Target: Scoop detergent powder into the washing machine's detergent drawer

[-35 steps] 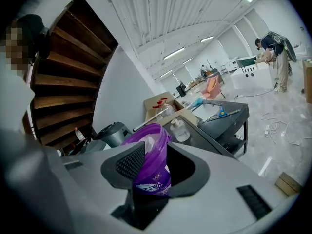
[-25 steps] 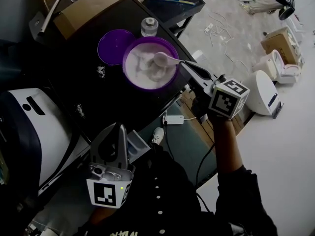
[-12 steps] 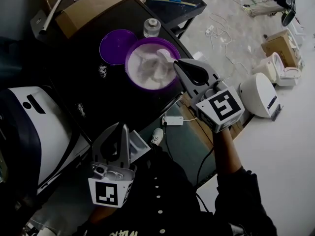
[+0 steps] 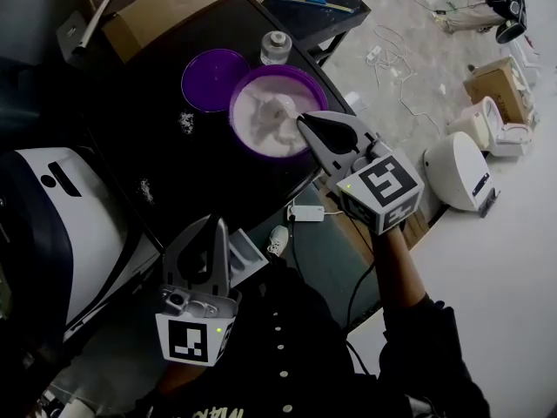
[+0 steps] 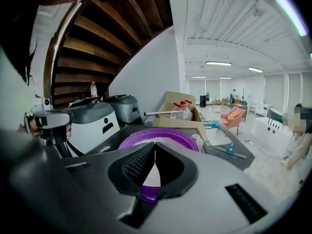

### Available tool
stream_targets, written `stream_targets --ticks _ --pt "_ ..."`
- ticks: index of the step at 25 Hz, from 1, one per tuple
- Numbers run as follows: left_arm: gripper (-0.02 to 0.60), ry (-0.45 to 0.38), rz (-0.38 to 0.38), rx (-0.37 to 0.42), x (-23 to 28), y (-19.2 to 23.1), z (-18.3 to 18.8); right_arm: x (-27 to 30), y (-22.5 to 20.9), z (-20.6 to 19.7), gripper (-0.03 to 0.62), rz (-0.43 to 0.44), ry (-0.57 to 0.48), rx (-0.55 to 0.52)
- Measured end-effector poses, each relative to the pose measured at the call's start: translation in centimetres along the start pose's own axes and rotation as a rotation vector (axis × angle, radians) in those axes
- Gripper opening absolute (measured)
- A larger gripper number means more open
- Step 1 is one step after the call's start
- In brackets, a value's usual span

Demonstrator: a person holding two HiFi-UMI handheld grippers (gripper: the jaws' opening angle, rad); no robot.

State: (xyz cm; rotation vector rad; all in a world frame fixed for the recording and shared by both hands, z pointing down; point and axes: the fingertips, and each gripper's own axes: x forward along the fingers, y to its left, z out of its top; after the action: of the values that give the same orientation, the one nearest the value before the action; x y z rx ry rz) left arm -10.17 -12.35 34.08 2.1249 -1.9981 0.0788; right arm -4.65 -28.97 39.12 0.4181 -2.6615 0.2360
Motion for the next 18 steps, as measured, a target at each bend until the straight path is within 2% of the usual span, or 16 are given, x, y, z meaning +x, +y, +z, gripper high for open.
stream_targets --ticks 5,8,13,18 --pt "0.009 -0.004 0.003 0.001 -0.2 0.1 0.2 -0.4 -1.6 -0.5 0.032 -0.023 -0.069 0.259" --pt "0.009 -0.021 0.006 0.017 -0.3 0.3 0.7 -0.9 -2.4 -0.3 0.032 -0.041 -0.124 0.374" --pt "0.009 -0.055 0.004 0.043 -0.7 0.2 1.6 -1.4 -2.8 -0.1 0.031 -0.052 -0.177 0.465" --pt "0.009 -0.03 0.001 0.019 -1.3 -0.2 1.4 -1.9 -2.5 0.0 0.032 -0.04 -0.217 0.538"
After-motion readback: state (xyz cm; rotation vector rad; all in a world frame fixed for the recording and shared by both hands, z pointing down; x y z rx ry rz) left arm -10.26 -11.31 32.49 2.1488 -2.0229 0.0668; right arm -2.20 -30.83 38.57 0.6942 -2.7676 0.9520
